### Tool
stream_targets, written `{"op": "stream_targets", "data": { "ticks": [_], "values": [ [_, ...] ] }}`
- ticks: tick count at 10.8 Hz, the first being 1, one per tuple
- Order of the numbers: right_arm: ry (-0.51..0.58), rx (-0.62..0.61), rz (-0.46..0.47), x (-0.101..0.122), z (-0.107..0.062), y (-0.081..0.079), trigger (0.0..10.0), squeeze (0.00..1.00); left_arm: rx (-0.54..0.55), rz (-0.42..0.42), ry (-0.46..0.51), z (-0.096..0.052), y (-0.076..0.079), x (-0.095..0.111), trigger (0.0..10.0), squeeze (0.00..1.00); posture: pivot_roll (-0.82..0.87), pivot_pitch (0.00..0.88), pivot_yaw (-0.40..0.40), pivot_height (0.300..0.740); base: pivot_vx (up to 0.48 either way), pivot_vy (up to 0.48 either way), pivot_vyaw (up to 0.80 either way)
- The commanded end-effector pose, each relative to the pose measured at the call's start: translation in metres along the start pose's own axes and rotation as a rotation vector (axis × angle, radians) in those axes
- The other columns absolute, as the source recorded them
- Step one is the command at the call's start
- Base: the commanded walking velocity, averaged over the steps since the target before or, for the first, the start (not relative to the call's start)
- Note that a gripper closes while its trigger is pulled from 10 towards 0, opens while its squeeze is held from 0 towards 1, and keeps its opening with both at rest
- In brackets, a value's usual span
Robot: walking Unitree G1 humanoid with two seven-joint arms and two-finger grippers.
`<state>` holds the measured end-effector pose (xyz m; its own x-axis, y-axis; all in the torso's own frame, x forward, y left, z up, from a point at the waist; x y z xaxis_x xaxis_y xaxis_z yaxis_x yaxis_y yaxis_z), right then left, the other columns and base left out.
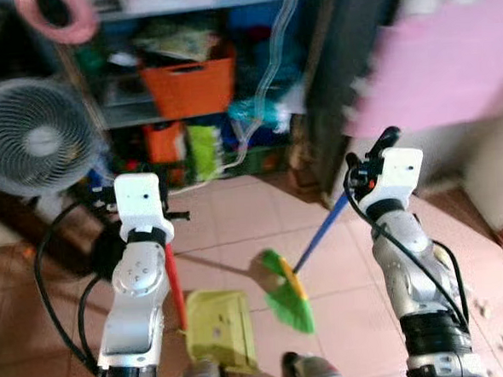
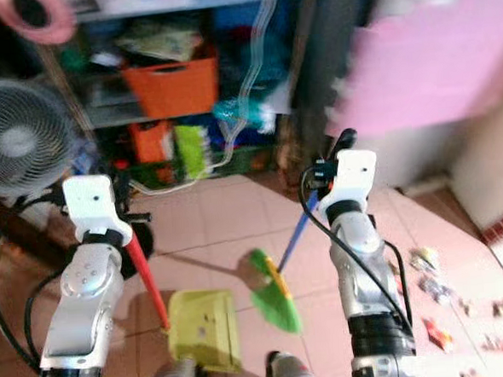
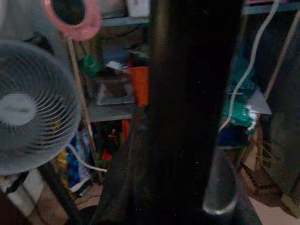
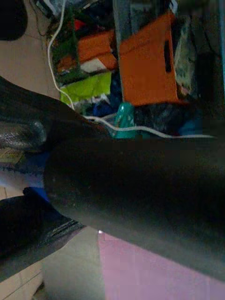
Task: Sweep floor
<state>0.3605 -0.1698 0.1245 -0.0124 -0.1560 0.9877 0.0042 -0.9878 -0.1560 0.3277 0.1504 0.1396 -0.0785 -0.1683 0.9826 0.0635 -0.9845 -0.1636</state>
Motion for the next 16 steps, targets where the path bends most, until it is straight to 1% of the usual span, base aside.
{"op": "stream_targets", "data": {
  "ticks": [1, 2, 3, 4, 5, 8, 9, 10, 11, 12, 13, 14, 15, 16],
  "values": [
    [-0.014, 0.018, 0.007, -0.002, 0.001, -0.006, 10.0, 0.00, 0.008, 0.010, 0.029, -0.001, -0.005, 0.008, 10.0, 0.00, 0.00, 0.095, 0.006, 0.740, 0.000, 0.480, 0.00],
    [-0.013, 0.024, -0.007, -0.002, 0.001, -0.006, 10.0, 0.00, 0.013, -0.038, 0.004, -0.001, -0.005, 0.006, 10.0, 0.00, 0.00, 0.087, 0.003, 0.740, 0.000, 0.480, 0.00],
    [-0.014, 0.030, -0.009, -0.003, 0.001, -0.007, 10.0, 0.00, 0.013, -0.059, 0.009, 0.001, -0.003, 0.010, 10.0, 0.00, 0.00, 0.083, 0.001, 0.740, 0.000, 0.480, 0.00],
    [0.011, 0.069, -0.076, 0.001, 0.002, -0.014, 10.0, 0.00, 0.014, -0.067, 0.022, 0.002, -0.003, 0.015, 10.0, 0.00, 0.00, 0.078, -0.004, 0.740, 0.000, 0.480, 0.00],
    [0.040, 0.116, -0.112, 0.005, 0.001, -0.025, 10.0, 0.00, 0.012, -0.073, 0.017, 0.002, -0.002, 0.014, 10.0, 0.00, 0.00, 0.074, -0.006, 0.740, 0.000, 0.480, 0.00],
    [0.034, 0.116, -0.087, 0.004, 0.002, -0.028, 10.0, 0.00, 0.014, -0.078, 0.008, -0.001, -0.001, 0.011, 10.0, 0.00, 0.01, 0.076, -0.007, 0.740, 0.000, 0.480, 0.00],
    [0.037, 0.114, -0.092, 0.003, 0.000, -0.026, 10.0, 0.00, 0.019, -0.070, -0.001, -0.002, -0.003, 0.008, 10.0, 0.00, 0.01, 0.068, 0.003, 0.740, 0.000, 0.480, 0.00],
    [0.045, 0.080, -0.090, 0.005, -0.001, -0.018, 10.0, 0.00, 0.022, -0.065, -0.006, -0.001, -0.005, 0.006, 10.0, 0.00, 0.00, 0.068, 0.010, 0.740, 0.000, 0.439, 0.00],
    [0.044, 0.066, -0.089, 0.005, -0.003, -0.015, 10.0, 0.00, 0.024, -0.066, -0.005, -0.001, -0.006, 0.006, 10.0, 0.00, 0.00, 0.075, 0.020, 0.740, 0.000, 0.442, 0.00],
    [0.042, 0.059, -0.090, 0.003, -0.005, -0.013, 10.0, 0.00, 0.030, -0.047, -0.001, -0.002, -0.007, 0.006, 10.0, 0.00, 0.00, 0.077, 0.023, 0.740, 0.000, 0.000, 0.00],
    [0.013, 0.024, -0.086, -0.006, -0.013, -0.005, 10.0, 0.00, 0.023, -0.048, -0.004, -0.008, -0.008, 0.004, 10.0, 0.00, 0.01, 0.084, 0.029, 0.740, 0.000, 0.000, -0.80],
    [0.000, 0.012, -0.079, -0.010, -0.015, -0.003, 10.0, 0.00, 0.031, -0.038, 0.001, -0.009, -0.009, 0.004, 10.0, 0.00, 0.01, 0.087, 0.030, 0.740, 0.000, 0.000, -0.80],
    [0.002, 0.010, -0.075, -0.010, -0.015, -0.004, 10.0, 0.00, 0.043, -0.020, 0.012, -0.006, -0.010, 0.007, 10.0, 0.00, 0.01, 0.093, 0.034, 0.740, 0.000, 0.000, -0.80],
    [0.001, -0.004, -0.070, -0.011, -0.013, -0.002, 10.0, 0.00, 0.053, 0.025, 0.046, -0.002, -0.013, 0.014, 10.0, 0.00, 0.01, 0.094, 0.035, 0.740, 0.000, 0.000, -0.80]
  ]
}}
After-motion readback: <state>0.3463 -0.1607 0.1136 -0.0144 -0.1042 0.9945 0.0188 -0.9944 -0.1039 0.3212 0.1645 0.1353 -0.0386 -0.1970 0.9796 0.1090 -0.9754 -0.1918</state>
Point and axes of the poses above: a point about 5 cm out from each wrist's last joint towards the gripper, its own z axis pointing out of the wrist towards the gripper, its own x axis along the axis of the wrist's last joint, y = z × x, the point moved 5 cm from there along z, pointing out of the wrist towards the gripper, and after that the axes turned 5 degrees about z, right-handed, at the moved point
